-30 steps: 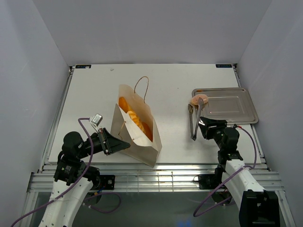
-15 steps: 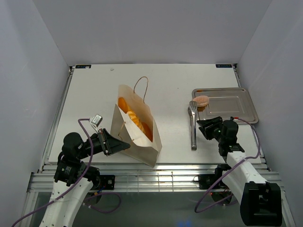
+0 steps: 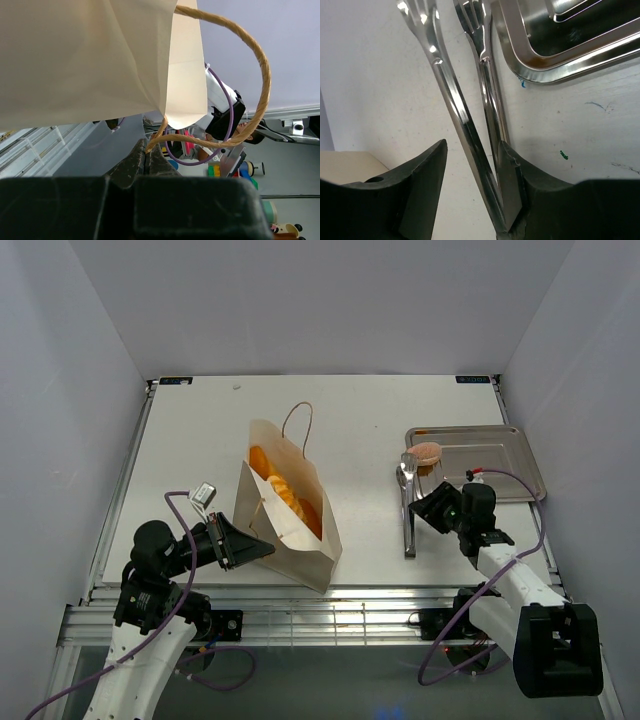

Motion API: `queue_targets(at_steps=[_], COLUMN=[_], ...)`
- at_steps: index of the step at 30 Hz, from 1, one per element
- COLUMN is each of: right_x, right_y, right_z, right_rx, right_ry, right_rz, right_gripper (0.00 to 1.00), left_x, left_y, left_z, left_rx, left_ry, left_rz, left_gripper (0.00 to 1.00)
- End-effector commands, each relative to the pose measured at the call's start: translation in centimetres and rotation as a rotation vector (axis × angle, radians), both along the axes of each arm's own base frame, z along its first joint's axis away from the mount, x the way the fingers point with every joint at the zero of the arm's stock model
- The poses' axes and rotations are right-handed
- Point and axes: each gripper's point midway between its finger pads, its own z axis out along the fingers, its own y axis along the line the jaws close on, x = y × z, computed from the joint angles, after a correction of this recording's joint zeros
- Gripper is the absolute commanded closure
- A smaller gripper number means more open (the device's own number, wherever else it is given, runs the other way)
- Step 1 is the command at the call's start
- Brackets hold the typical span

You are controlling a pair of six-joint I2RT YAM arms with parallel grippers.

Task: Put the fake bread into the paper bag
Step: Adjust the clamp at the center of the board.

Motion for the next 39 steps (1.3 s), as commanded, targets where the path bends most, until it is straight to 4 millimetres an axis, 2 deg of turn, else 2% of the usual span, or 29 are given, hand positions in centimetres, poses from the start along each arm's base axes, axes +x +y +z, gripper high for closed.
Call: queue_targets(at_steps=[1, 7, 12, 18, 21, 25, 27, 30, 31, 33, 34, 39], right_x=[0.2, 0.0, -0.4, -0.7, -0.5, 0.0, 0.5, 0.5, 0.3, 0.6, 0.7, 0.9], right_y=[0.4, 1.8, 2.1, 2.8, 3.2, 3.8, 4.5, 5.3, 6.3, 6.2, 7.4, 8.9], right_z=[0.4, 0.3, -1.0, -2.0, -1.8, -0.8, 0.2, -0.1, -0.1, -0.4, -0.2, -0.9], right_rx=[-0.068, -0.066, -0.084, -0.103, -0.123, -0.178, -0.218, -0.3, -0.329, -0.412, -0.432, -0.526], right_ry=[-0.059, -0.089, -0.064, -0.064, -0.079, -0.099, -0.123, -0.104, -0.085, -0.063, -0.068, -0.032], right_rz=[0.071, 0.136, 0.148, 0.185, 0.197, 0.212, 0.222, 0.23, 0.26, 0.228, 0.261, 0.29], right_gripper=[0.49, 0.52, 0.54, 0.62, 0.68, 0.85, 0.88, 0.92, 0.92, 0.92, 0.92, 0.87], left_x=[-0.5, -0.5, -0.6, -0.7, -0.7, -0.7, -0.7, -0.6, -0.6, -0.6, -0.6, -0.7], left_y=[0.1, 0.1, 0.1, 0.2, 0.2, 0.2, 0.2, 0.2, 0.2, 0.2, 0.2, 0.2], left_z=[0.1, 0.1, 0.3, 0.2, 0.2, 0.1, 0.1, 0.0, 0.1, 0.2, 0.2, 0.2], left_rx=[0.008, 0.01, 0.008, 0.013, 0.014, 0.015, 0.016, 0.016, 0.014, 0.014, 0.012, 0.008], left_ry=[0.001, 0.0, -0.002, 0.0, 0.0, 0.001, 0.001, 0.004, 0.005, 0.004, 0.005, 0.009], left_rz=[-0.012, -0.012, -0.01, -0.008, -0.006, -0.003, -0.002, 0.001, 0.003, 0.005, 0.005, 0.004], left_gripper=[1.0, 1.0, 1.0, 1.0, 1.0, 1.0, 1.0, 1.0, 1.0, 1.0, 1.0, 1.0])
